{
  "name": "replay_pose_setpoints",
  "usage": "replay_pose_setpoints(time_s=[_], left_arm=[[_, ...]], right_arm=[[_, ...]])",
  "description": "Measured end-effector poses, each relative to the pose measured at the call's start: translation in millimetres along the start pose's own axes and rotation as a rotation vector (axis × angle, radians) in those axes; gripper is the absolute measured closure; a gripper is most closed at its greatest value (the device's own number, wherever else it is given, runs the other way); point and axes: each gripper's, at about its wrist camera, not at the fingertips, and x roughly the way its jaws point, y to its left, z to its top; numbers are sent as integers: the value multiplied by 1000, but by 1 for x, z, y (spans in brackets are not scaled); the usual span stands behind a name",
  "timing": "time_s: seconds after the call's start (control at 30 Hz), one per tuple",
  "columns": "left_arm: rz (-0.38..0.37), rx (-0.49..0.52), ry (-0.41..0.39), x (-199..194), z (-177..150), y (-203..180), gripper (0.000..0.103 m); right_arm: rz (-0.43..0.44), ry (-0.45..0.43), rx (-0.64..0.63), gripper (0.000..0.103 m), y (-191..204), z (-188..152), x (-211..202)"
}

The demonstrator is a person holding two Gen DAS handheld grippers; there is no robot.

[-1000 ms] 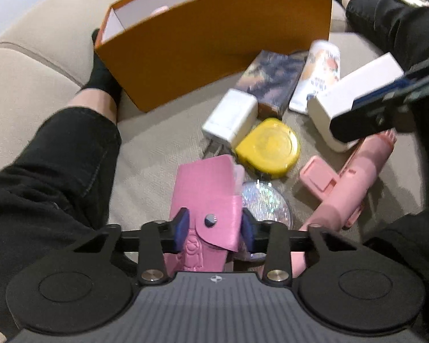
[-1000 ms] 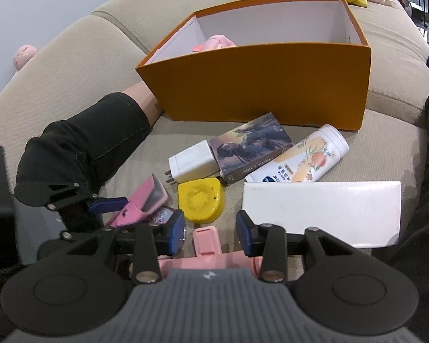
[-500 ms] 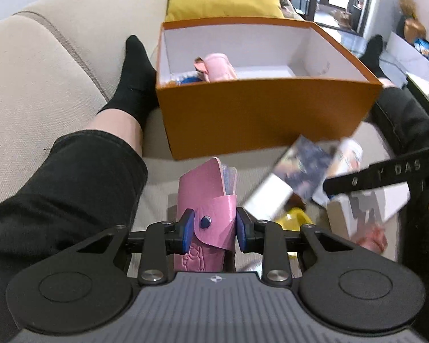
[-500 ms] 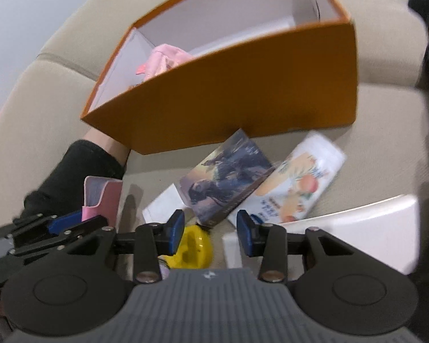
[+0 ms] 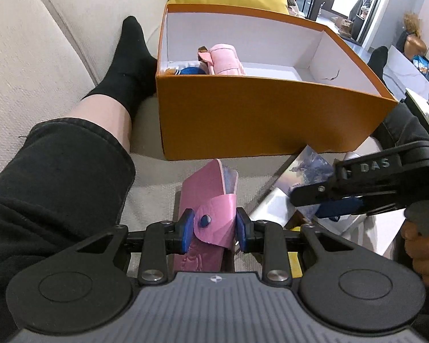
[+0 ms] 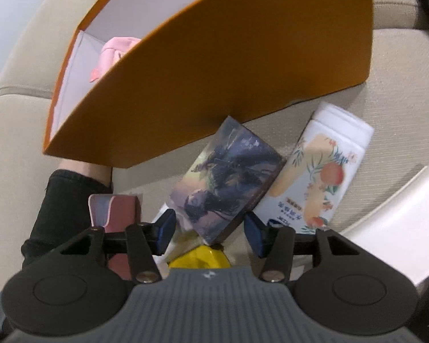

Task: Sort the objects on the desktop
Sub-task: 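Grasp the dark photo card box with the right gripper while the left holds the wallet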

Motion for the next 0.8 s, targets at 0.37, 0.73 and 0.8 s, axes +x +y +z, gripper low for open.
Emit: replay_pose_setpoints(time_s=[0.37,0.73,0.8], left_arm=[[-26,-14,-4,1,-2,4,68],[-34,-34,-19,-2,-5,8,68],[-32,-34,-22,-3,-6,7,68]], right_arm=[[-19,-95,279,50,-9,-5,5],[-35,-172,345,50,3,-12,12],[-26,-173,328,56,1,-14,8]])
